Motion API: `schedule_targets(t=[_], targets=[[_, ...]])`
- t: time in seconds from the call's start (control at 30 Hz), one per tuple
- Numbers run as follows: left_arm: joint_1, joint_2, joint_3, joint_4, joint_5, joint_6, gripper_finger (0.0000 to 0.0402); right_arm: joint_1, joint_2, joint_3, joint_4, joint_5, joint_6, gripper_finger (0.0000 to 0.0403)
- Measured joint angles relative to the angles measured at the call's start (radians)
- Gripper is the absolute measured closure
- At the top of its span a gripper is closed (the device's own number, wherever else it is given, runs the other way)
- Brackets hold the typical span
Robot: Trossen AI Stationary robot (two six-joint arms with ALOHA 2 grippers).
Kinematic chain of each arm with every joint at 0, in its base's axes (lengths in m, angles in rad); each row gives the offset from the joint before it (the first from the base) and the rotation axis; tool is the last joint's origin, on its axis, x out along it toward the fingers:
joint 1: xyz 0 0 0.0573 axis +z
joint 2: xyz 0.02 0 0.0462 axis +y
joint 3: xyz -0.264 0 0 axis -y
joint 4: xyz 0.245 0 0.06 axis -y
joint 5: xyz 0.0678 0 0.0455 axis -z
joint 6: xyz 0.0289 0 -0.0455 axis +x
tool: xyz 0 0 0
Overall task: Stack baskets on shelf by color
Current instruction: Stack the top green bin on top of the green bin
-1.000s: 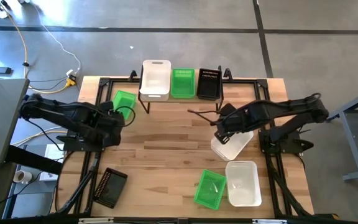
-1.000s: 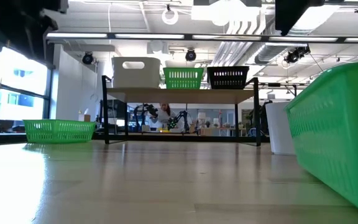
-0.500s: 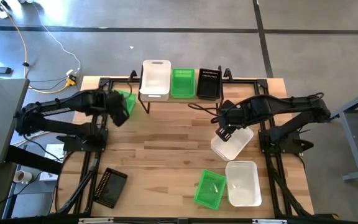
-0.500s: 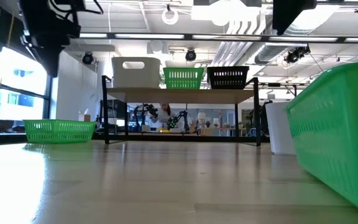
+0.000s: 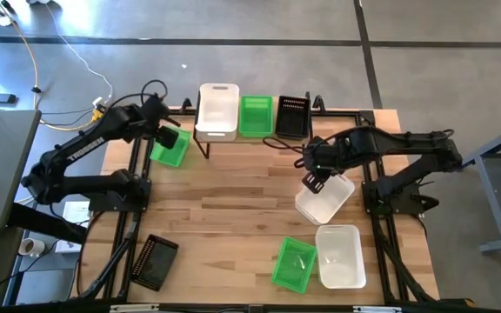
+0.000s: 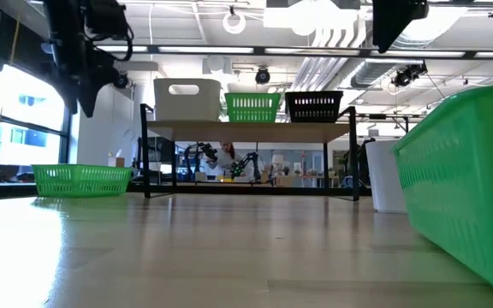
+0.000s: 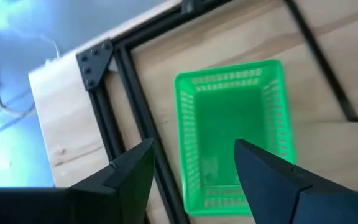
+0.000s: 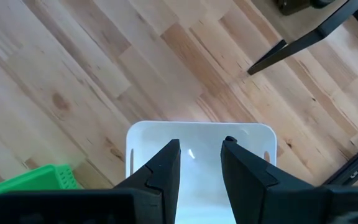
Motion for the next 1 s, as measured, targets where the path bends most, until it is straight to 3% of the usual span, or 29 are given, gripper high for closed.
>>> schedule_targets(t=[0.17,0.37,1.0], targets=[[0.119,0.066,0.0,-0.002,0.073,0.048,0.019,-0.003,0.0,0.0,0.002,0.0,-0.011,0.03],[0.188,0.126,0.0,-0.004,0.115,0.049,0.019,-0.002,0.0,0.0,0.002,-0.02,-0.011,0.03],[0.206,0.337,0.0,-0.011,0.1,-0.137,0.019,-0.002,0.0,0.0,0.017,-0.019,-0.045,0.03]])
